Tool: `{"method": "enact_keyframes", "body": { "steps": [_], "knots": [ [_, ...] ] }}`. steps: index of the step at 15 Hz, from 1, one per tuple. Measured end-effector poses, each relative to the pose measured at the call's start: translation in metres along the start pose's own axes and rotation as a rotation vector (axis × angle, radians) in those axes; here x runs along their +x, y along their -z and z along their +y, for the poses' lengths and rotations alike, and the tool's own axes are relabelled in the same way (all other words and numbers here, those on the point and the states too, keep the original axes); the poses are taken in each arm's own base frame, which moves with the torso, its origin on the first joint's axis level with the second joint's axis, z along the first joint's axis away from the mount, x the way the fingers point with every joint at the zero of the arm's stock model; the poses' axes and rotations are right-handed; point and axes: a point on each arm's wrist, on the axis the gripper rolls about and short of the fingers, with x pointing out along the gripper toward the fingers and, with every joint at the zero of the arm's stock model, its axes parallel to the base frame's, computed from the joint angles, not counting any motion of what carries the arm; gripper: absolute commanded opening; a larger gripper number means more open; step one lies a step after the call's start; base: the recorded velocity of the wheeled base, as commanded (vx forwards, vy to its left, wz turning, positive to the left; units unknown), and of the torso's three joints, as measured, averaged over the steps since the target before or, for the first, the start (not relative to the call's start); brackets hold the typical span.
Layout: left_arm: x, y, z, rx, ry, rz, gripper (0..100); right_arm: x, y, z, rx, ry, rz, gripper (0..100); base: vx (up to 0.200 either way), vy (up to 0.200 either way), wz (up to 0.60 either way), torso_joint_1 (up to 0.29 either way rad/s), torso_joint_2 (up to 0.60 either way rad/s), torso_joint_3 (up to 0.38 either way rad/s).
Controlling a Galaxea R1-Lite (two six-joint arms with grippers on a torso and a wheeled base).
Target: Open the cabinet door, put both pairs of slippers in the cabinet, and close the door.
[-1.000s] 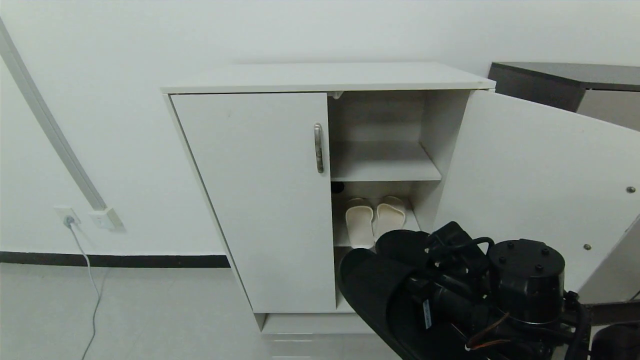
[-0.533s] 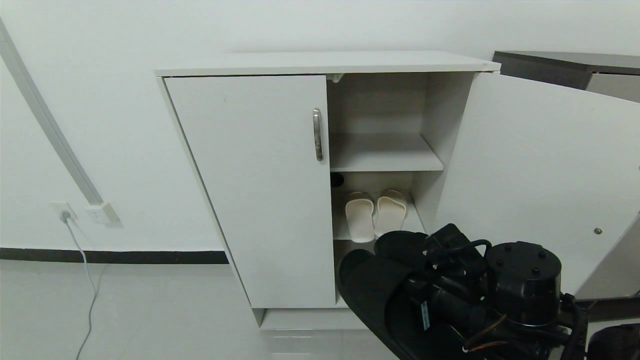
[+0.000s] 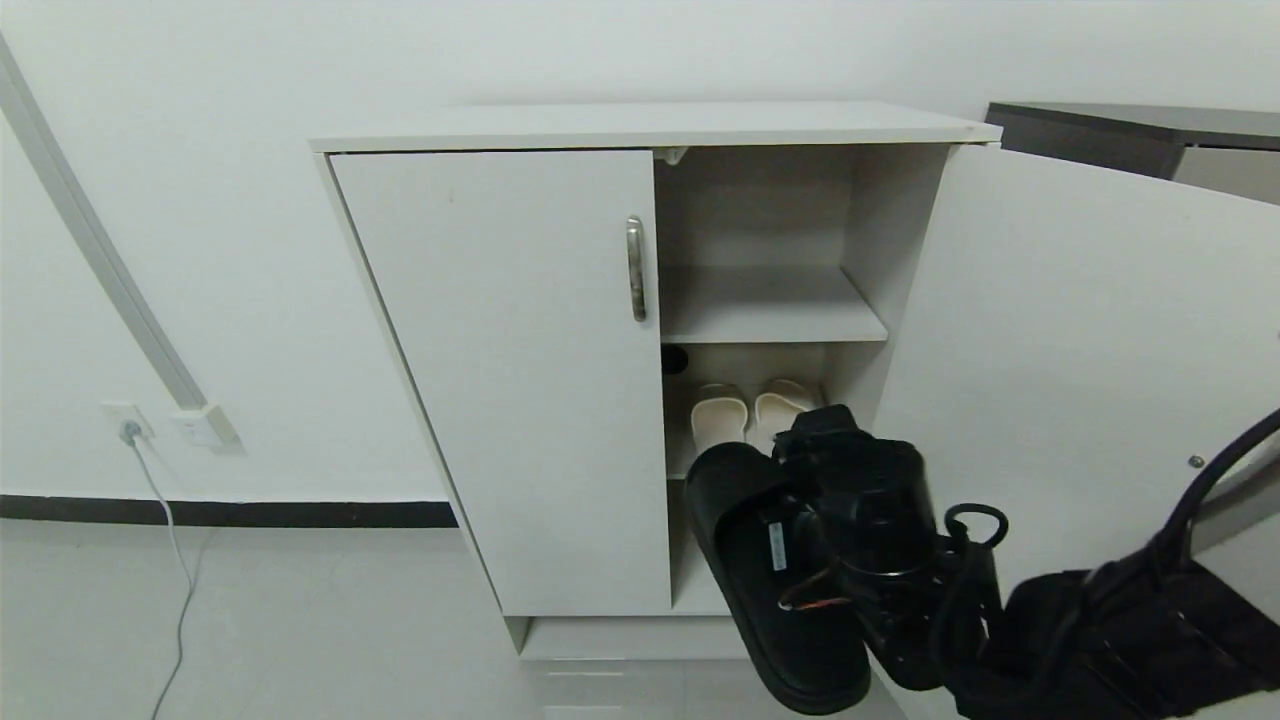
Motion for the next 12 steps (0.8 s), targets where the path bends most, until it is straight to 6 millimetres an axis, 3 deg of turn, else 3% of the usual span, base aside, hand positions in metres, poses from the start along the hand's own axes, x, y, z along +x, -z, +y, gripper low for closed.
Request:
{"method": "enact_keyframes", "body": {
  "steps": [3,7,9,12],
  "knots": [
    [0.000,0.000,0.000,0.000,0.000,0.000,0,0.004,-0.036,0.020,0.080,0.089,0.098,0,0.000,0.000,0.00,0.000,0.00,0.000],
    [0.000,0.000,0.000,0.000,0.000,0.000,0,0.001,-0.097,0.028,0.120,0.174,0.005,0,0.000,0.000,0.00,0.000,0.00,0.000],
    [0.000,0.000,0.000,0.000,0.000,0.000,0,0.005,-0.112,0.024,0.134,0.178,-0.056,0,0.000,0.000,0.00,0.000,0.00,0.000],
    [0.000,0.000,0.000,0.000,0.000,0.000,0,0.010,-0.112,0.019,0.138,0.193,-0.072,0,0.000,0.000,0.00,0.000,0.00,0.000]
  ]
}}
